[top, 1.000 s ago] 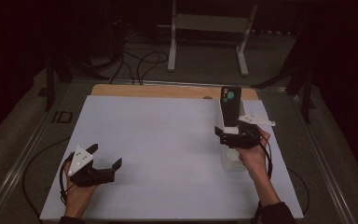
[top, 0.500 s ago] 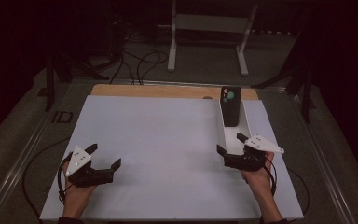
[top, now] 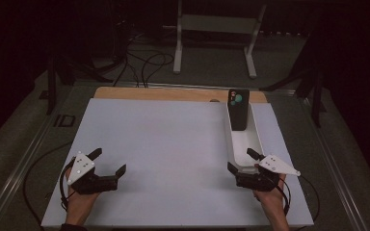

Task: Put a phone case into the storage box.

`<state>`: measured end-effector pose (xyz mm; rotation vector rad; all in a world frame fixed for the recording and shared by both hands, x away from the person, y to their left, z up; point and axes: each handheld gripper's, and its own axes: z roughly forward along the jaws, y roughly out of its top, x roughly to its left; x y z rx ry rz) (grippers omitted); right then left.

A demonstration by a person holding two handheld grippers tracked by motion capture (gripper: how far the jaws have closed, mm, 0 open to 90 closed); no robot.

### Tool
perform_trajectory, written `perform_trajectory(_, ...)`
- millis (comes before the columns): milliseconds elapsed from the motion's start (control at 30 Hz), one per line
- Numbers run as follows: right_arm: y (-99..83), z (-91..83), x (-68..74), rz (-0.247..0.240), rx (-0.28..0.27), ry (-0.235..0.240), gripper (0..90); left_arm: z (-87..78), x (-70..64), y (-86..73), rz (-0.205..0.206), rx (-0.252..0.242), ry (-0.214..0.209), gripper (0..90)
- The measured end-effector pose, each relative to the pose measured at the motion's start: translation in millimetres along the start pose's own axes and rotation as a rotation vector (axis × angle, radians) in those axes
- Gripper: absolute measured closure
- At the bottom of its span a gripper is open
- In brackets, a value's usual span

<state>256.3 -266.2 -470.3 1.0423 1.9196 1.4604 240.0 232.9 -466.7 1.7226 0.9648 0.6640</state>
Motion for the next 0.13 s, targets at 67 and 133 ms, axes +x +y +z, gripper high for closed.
perform_trajectory(67,-0.7,-0.9,-1.8,0.008,-0.005,0.001,8.9,0.6,-0.5,-0.4,0.005,0.002,0.000,0.3)
perform_trajectory(133,-0.3,-2.0,-2.7,0.015,-0.014,0.004,8.9,0.7,-0.4,-0.4,0.004,0.001,0.000,0.3)
